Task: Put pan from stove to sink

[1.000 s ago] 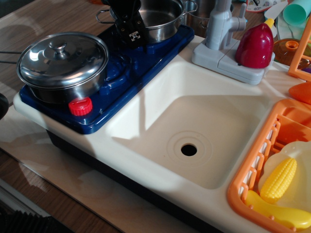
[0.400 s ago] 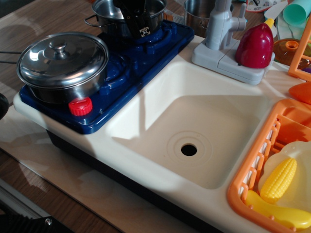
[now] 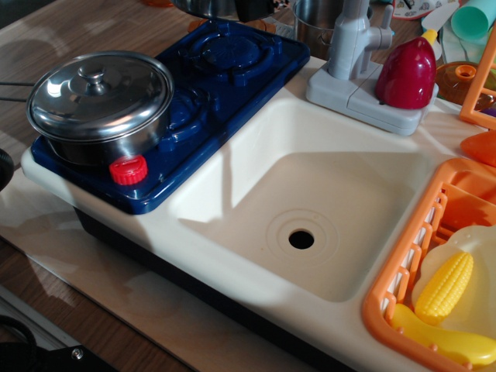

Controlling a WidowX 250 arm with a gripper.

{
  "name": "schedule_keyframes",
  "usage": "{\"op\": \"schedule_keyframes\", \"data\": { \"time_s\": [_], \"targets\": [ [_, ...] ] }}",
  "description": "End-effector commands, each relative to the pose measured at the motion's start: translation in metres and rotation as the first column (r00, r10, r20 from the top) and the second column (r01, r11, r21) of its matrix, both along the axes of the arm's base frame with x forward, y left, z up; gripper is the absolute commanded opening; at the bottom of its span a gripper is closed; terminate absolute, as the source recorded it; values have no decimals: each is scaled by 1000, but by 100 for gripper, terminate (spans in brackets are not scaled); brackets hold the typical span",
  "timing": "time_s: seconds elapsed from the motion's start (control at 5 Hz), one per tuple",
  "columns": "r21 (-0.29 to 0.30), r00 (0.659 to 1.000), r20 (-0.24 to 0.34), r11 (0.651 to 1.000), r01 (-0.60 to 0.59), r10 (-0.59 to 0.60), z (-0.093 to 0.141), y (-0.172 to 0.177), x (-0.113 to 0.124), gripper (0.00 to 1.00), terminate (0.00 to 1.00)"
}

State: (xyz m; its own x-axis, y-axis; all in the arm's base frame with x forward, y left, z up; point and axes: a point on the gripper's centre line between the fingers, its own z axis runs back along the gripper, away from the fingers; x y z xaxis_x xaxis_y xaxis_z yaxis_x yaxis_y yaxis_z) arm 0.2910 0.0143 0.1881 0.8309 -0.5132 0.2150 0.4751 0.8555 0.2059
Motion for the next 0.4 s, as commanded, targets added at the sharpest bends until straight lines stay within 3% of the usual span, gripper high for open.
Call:
{"op": "schedule_keyframes", "data": {
  "time_s": [0.0, 0.2],
  "targets": [
    [12, 985, 80, 988, -155, 153, 25, -30, -19, 0, 0],
    [36, 966, 83, 968, -247, 243, 28, -57, -28, 0, 0]
  ]
}}
